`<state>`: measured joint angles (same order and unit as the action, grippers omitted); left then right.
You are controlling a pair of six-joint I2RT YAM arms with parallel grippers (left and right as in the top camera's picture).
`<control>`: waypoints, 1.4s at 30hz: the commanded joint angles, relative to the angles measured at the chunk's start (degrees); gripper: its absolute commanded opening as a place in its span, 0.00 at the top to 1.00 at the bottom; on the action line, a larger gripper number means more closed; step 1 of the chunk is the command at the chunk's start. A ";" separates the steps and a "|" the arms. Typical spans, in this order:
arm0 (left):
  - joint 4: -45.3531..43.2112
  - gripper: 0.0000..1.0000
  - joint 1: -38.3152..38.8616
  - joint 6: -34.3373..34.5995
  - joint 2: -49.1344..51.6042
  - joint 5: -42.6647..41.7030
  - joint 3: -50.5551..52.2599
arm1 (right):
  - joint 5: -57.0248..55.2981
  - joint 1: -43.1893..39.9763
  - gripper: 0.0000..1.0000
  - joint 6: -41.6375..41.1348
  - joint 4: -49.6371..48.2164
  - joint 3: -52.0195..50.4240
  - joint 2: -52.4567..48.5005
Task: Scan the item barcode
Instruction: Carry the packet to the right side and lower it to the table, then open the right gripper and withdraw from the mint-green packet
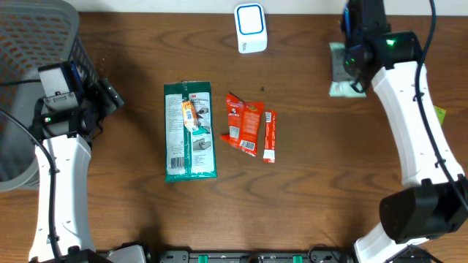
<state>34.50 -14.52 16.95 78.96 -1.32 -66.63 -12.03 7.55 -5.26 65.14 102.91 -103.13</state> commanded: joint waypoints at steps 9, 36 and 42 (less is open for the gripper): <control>-0.07 0.12 -0.46 0.31 -0.94 0.74 -0.79 | 2.45 -13.16 0.99 -3.04 -15.39 -23.61 -1.03; -0.07 0.12 -0.46 0.33 -0.94 0.74 -0.79 | 16.94 -18.03 0.82 -2.40 -25.35 -32.83 -1.05; -0.07 0.12 -0.46 0.33 -0.94 0.74 -0.79 | 9.75 -18.12 0.77 -2.43 -34.71 -41.18 -1.03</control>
<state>34.48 -14.52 16.95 78.96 -1.32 -66.63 1.74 -10.55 -7.42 33.06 65.23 -104.62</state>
